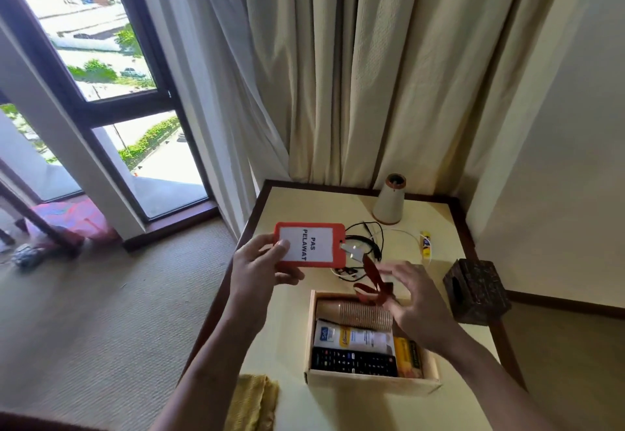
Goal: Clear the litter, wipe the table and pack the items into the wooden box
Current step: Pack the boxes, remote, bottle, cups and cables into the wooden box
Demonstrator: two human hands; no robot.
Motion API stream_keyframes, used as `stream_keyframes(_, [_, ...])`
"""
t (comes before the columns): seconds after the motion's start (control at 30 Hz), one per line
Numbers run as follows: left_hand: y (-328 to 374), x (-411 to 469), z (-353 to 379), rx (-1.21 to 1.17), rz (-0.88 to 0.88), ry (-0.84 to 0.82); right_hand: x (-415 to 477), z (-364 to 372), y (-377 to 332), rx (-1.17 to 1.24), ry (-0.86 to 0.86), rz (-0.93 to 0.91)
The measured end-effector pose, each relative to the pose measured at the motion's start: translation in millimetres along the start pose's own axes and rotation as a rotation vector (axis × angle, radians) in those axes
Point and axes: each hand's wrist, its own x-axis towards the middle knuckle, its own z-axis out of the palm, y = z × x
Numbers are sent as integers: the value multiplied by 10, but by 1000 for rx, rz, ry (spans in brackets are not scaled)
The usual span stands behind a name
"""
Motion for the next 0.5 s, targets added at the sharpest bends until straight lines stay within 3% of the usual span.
stream_keyframes(0.13, [77,-80,54,-23,-107,-65,-48,20,-240,435,-164,2])
stream_keyframes(0.23, [142,-124,140,-181,-183,-113,-28,174,-429,562,-19,19])
stream_keyframes(0.3, [213,-171,212,-398,-265,-165,-23,317,-471,458,114,30])
stream_keyframes(0.4, [273,-230,331,-534,-256,-172,-82,479,-526,215,47,27])
stream_keyframes(0.43, [270,-250,362,-442,-181,-145,-100,497,-552,70,1,1])
stream_keyframes(0.5, [210,-247,375,-3,76,-53,-115,459,-604,-206,-66,-75])
